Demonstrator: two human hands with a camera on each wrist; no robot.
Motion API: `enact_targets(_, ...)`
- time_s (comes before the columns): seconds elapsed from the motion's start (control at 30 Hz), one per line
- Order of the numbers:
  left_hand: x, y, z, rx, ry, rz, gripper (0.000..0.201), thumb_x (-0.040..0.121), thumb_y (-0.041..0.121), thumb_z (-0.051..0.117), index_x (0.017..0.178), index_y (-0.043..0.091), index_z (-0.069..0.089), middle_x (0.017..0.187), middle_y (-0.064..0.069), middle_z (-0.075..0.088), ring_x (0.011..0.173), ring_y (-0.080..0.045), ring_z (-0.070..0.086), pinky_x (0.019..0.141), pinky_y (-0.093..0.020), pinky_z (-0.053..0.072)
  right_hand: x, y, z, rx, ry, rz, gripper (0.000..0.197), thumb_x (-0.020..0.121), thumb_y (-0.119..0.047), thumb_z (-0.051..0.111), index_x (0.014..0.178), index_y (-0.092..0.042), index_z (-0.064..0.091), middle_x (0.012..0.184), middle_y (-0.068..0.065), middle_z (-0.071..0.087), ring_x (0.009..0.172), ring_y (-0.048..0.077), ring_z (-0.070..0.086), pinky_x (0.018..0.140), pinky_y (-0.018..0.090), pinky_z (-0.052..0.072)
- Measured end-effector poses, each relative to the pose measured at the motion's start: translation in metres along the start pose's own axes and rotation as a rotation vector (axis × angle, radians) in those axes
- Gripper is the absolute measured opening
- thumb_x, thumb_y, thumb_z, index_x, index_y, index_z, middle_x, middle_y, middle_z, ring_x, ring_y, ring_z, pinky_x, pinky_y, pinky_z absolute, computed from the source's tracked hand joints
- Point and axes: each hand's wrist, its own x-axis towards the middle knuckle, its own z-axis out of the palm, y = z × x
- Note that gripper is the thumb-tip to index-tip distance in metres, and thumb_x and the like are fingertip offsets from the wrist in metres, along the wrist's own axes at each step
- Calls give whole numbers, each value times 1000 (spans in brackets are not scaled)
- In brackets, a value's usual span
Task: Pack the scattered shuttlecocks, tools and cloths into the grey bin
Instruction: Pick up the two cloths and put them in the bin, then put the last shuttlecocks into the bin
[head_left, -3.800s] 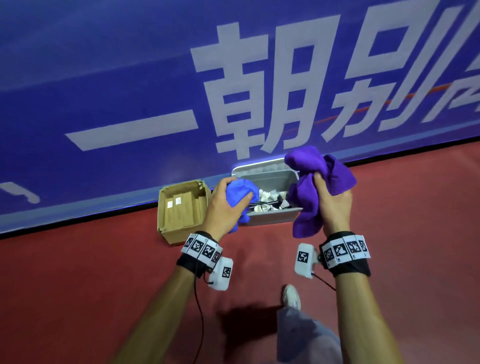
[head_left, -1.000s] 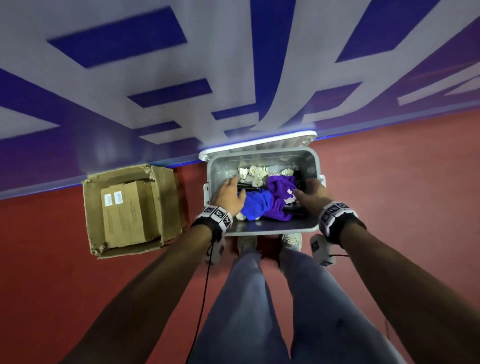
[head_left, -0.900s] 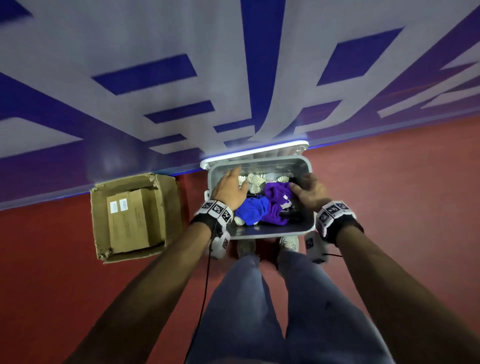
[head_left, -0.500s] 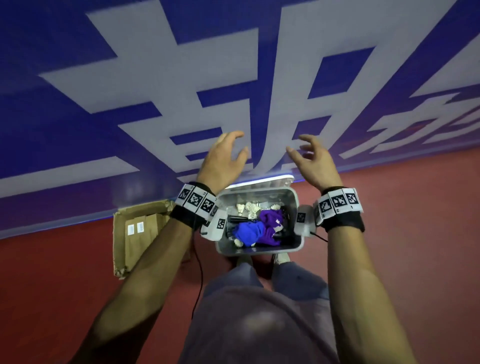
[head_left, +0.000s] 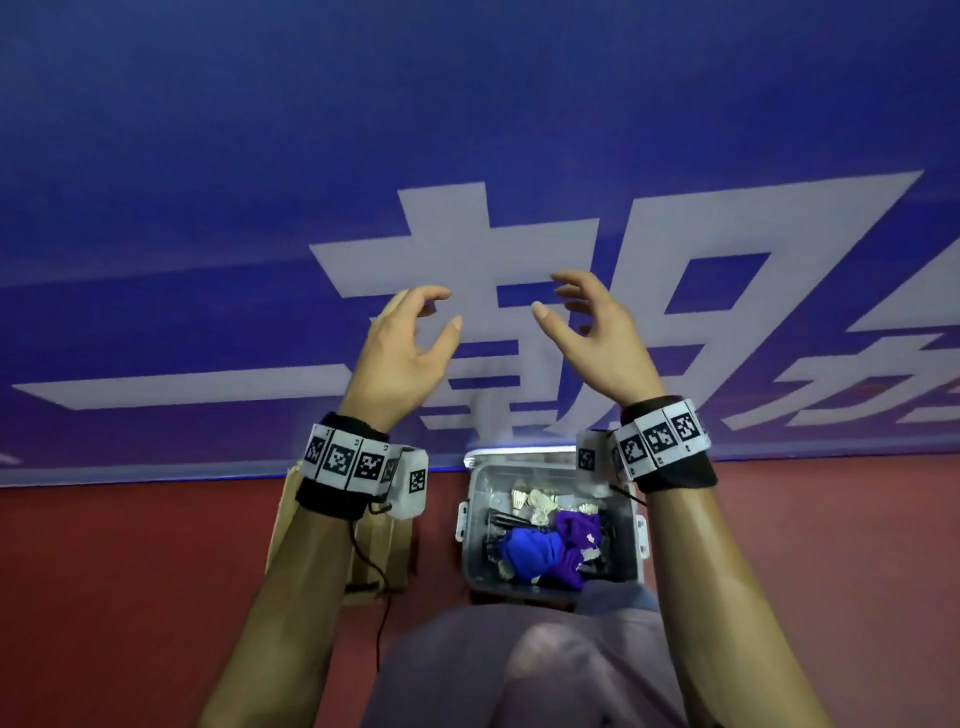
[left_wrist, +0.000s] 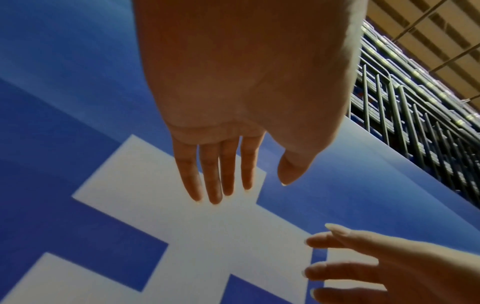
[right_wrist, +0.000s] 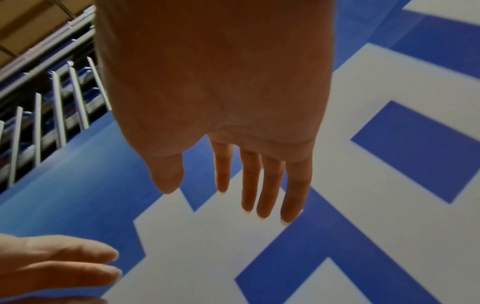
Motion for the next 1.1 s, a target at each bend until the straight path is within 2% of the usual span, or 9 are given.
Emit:
enact_targets(0.13,-20,-3,-15,28,118,-19,34,98,34,63,130,24,60,125,8,60,117,-8,58,99,-40,52,15,-18,11,-27,-89,-90,49,95,-55,63,139,-35,52,134,-10,60,122,4,56,102,36,52)
enact_targets(0.3,-67,-2,-25,58,319,-132,35,96,34,65,128,23,62,124,6,62,115,-9,60,98,-42,52,18,-32,18,28,-230,-149,48,95,-54,63,138,-35,53,132,-11,61,121,4,57,102,34,51)
enact_targets(0.37,-93,0,-26,82,372,-193,37,93,38,64,128,25,62,123,6,62,113,-11,61,97,-41,52,13,-31,24,68,-277,-171,45,95,-51,65,136,-33,55,129,-11,62,120,4,58,101,34,51)
enact_targets(0.5,-155,4,-29,165,478,-316,37,94,26,70,130,20,62,122,3,63,111,-13,62,91,-35,53,-6,-29,51,146,-377,-199,41,95,-45,68,130,-27,60,121,-8,65,113,8,61,99,36,53)
enact_targets(0.6,-213,11,-35,199,558,-424,38,94,29,69,131,19,61,124,1,64,113,-10,62,92,-32,53,-30,-35,83,191,-475,-221,38,95,-39,70,128,-23,62,118,-7,66,109,10,62,97,37,54)
enact_targets(0.67,-255,17,-41,231,606,-494,37,95,28,69,131,20,61,124,2,64,114,-9,63,94,-32,53,-50,-43,107,214,-561,-235,37,93,-41,71,126,-25,63,116,-7,66,108,11,63,96,39,54)
enact_targets(0.8,-346,30,-58,272,756,-632,37,97,29,68,131,20,60,125,4,62,115,-8,62,86,-16,51,-107,-80,159,210,-765,-284,37,92,-45,71,125,-30,63,118,-10,67,111,6,62,101,34,52)
enact_targets(0.93,-443,41,-75,294,944,-773,37,97,32,67,132,23,60,127,8,62,116,-6,61,96,-29,52,-189,-125,209,241,-972,-405,35,93,-36,72,126,-27,65,118,-11,67,107,2,62,100,31,52)
enact_targets(1.1,-574,56,-94,336,1139,-902,36,98,33,66,132,23,59,129,7,61,117,-6,61,98,-34,52,-318,-179,275,289,-1205,-544,35,93,-42,70,126,-33,63,121,-10,66,111,2,62,96,33,54)
